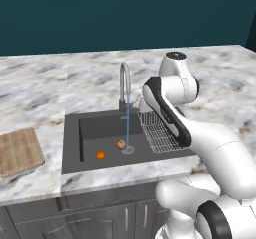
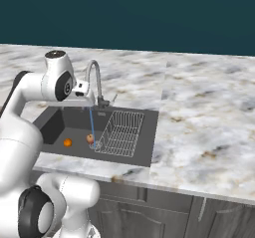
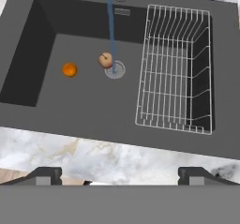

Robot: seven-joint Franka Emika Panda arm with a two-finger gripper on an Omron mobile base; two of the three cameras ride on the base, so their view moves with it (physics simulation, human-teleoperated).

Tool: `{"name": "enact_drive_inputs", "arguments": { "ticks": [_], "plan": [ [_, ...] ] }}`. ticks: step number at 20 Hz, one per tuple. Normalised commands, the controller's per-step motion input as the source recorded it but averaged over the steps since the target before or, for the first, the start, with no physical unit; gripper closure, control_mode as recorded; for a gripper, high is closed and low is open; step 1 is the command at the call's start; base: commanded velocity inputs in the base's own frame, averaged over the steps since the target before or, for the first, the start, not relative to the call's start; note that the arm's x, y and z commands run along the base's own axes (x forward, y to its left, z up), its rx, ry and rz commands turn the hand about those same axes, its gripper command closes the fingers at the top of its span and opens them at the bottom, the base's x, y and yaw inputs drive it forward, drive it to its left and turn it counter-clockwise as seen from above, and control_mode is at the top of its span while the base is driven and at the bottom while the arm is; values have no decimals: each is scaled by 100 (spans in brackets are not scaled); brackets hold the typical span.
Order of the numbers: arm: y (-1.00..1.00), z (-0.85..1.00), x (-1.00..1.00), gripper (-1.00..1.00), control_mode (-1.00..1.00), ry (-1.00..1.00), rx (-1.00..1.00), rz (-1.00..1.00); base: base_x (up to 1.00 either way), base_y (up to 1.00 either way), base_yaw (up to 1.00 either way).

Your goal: Pick the tangerine, peach from the sink and place them on the cutting board to airdry. Then turn off the sink faucet.

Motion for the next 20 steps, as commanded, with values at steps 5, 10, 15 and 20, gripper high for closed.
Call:
{"name": "enact_drive_inputs", "arguments": {
  "ticks": [5,10,15,20],
  "plan": [
    [34,-15,2,-100,-100,4,0,0,0,0,0],
    [30,-17,11,-100,-100,4,0,0,0,0,0],
    [24,-21,14,-100,-100,5,0,0,0,0,0],
    [29,-21,18,-100,-100,10,0,0,0,0,0]
  ]
}}
